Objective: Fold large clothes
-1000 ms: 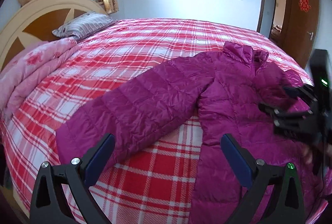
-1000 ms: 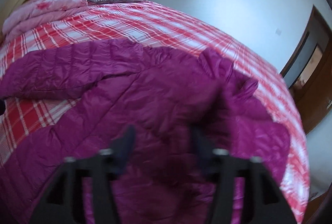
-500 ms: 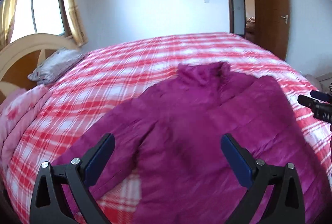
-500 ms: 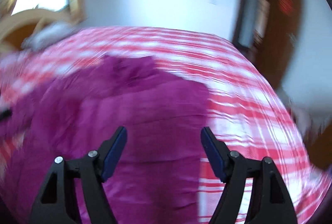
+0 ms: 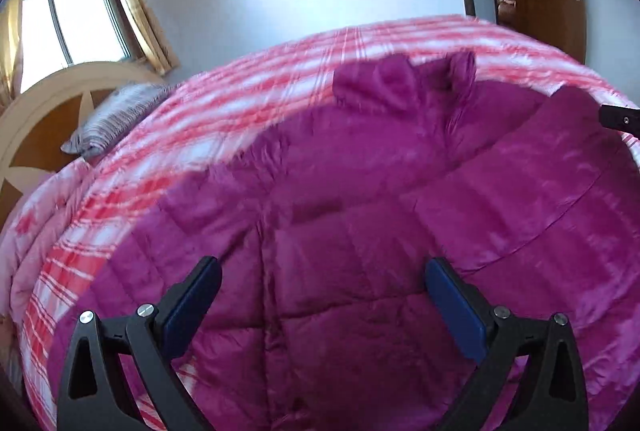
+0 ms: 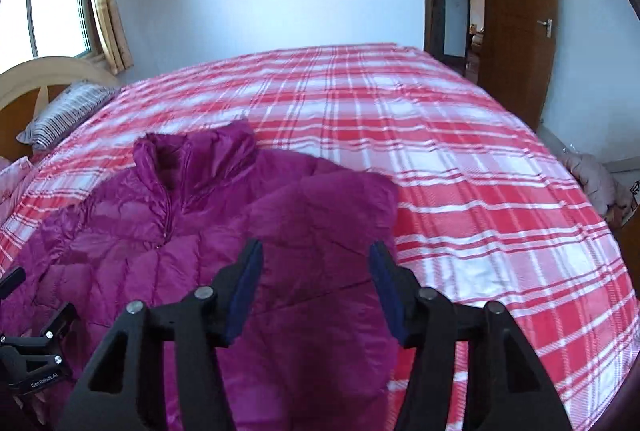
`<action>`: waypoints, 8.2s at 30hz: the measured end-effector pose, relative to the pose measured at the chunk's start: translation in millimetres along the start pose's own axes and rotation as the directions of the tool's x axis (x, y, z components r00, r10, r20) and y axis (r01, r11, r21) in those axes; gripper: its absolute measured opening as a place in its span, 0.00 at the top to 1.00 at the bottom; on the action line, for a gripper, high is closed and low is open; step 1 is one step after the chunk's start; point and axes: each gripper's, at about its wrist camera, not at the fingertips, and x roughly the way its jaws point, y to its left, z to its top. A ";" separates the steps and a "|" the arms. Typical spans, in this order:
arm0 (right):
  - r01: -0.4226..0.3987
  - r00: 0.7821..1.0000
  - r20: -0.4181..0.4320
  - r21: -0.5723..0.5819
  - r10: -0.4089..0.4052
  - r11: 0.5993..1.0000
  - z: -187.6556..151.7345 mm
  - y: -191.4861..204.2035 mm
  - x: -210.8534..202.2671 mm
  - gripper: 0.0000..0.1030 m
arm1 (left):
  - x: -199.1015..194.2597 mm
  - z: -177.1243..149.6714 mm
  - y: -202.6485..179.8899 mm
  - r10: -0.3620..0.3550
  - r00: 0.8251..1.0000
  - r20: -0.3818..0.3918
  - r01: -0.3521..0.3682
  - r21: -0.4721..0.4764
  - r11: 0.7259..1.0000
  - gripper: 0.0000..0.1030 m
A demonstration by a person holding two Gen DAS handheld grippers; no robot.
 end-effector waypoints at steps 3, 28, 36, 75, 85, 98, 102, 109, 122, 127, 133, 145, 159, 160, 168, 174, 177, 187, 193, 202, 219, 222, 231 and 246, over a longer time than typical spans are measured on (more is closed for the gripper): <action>0.020 0.998 -0.064 0.007 -0.020 1.000 -4.9 -4.6 23.0 0.43 | 12.7 -7.0 -3.7 -0.006 1.000 -0.029 0.007 0.017 1.000 0.01; -0.005 0.999 -0.040 -0.040 0.004 0.999 -12.2 49.4 -3.0 0.37 | 38.2 -16.3 15.9 -0.187 0.975 -0.123 0.171 -0.133 0.976 0.01; -0.063 0.991 -0.124 -0.141 0.045 0.988 -40.8 89.3 27.5 0.37 | 37.4 -16.9 16.8 -0.192 0.974 -0.121 0.175 -0.138 0.975 0.01; -0.029 0.993 -0.120 -0.153 0.011 0.988 -48.6 96.3 41.4 0.29 | 36.0 -14.8 24.0 -0.238 0.962 -0.134 0.216 -0.157 0.964 0.01; -0.154 0.988 -0.038 -0.254 0.149 0.955 -67.8 120.5 -49.4 0.16 | -83.5 -68.4 152.7 -0.197 0.980 -0.002 0.186 -0.323 0.928 0.01; -0.195 0.973 0.020 -0.446 0.228 0.873 -111.2 190.4 -95.8 0.14 | -87.2 -192.6 264.2 -0.288 0.952 0.105 0.257 -0.786 0.562 0.01; -0.191 0.968 0.046 -0.495 0.245 0.847 -119.8 202.4 -103.4 0.13 | -65.5 -194.1 275.3 -0.294 0.947 0.125 0.259 -0.840 0.477 0.01; -0.186 0.971 0.038 -0.503 0.236 0.844 -128.3 205.4 -94.8 0.11 | -62.0 -203.7 288.0 -0.252 0.952 0.170 0.269 -0.860 0.434 0.32; -0.192 0.971 0.034 -0.480 0.237 0.856 -130.7 198.9 -97.0 0.11 | -64.1 -206.2 305.7 -0.187 0.960 0.209 0.275 -0.830 0.484 0.97; -0.175 0.973 0.058 -0.438 0.222 0.882 -121.9 182.6 -99.7 0.11 | -89.1 -173.7 306.6 -0.109 0.959 0.260 0.272 -0.752 0.600 0.97; -0.167 0.975 0.079 -0.361 0.209 0.917 -112.0 157.2 -102.3 0.11 | -109.8 -135.8 307.0 -0.061 0.942 0.331 0.282 -0.676 0.681 0.97; -0.158 0.979 0.101 -0.175 0.177 0.972 -94.5 101.0 -104.1 0.11 | -150.0 -31.2 252.8 -0.131 0.862 0.490 0.369 -0.427 0.825 0.98; -0.129 0.988 0.074 -0.050 0.132 0.990 -99.4 45.3 -99.6 0.11 | -124.6 25.1 67.7 -0.339 0.838 0.428 0.405 -0.069 0.912 0.98; -0.123 0.989 0.073 -0.038 0.126 0.992 -100.1 39.8 -99.0 0.11 | -119.8 25.2 57.7 -0.344 0.842 0.415 0.399 -0.052 0.915 0.98; -0.073 0.996 0.047 0.046 0.070 0.996 -109.8 3.9 -93.2 0.11 | -86.8 15.6 -16.2 -0.343 0.903 0.260 0.341 0.053 0.939 0.97; -0.050 0.999 0.023 0.135 0.047 0.990 -114.7 -20.4 -85.3 0.10 | -86.6 0.1 -41.1 -0.384 0.911 0.150 0.373 0.101 0.922 0.94; -0.043 0.999 0.011 0.171 0.041 0.984 -114.4 -26.1 -81.5 0.10 | -95.1 -5.2 -50.8 -0.383 0.910 0.158 0.363 0.143 0.921 0.64; -0.011 0.999 0.035 0.194 0.004 0.981 -109.7 -29.4 -94.6 0.10 | -135.3 0.9 -23.2 -0.343 0.872 0.350 0.281 0.215 0.935 0.17; -0.061 0.994 0.098 0.101 0.051 0.993 -72.1 0.9 -118.4 0.11 | -77.5 14.4 56.1 -0.100 0.947 0.306 0.078 0.085 0.993 0.17; -0.150 0.988 0.019 -0.111 0.153 0.982 -24.9 104.2 -59.7 0.29 | 23.9 24.5 92.2 -0.003 0.995 0.099 0.008 -0.048 0.999 0.17; -0.125 0.988 -0.110 -0.140 0.110 0.982 -57.1 108.0 11.0 0.34 | 67.2 1.8 63.6 -0.037 0.999 0.006 0.037 0.004 0.999 0.12; -0.132 0.986 -0.121 -0.127 0.117 0.983 -57.8 106.1 14.8 0.34 | 69.4 1.2 62.9 -0.036 0.999 -0.014 0.036 -0.001 0.999 0.09; -0.119 0.986 -0.132 -0.135 0.102 0.984 -59.6 108.8 20.0 0.34 | 80.4 0.3 66.2 -0.047 0.997 -0.056 0.046 -0.023 0.999 0.03; -0.099 0.989 -0.126 -0.148 0.081 0.984 -61.4 112.1 22.2 0.34 | 86.6 0.2 70.6 -0.061 0.995 -0.073 0.058 -0.046 0.997 0.01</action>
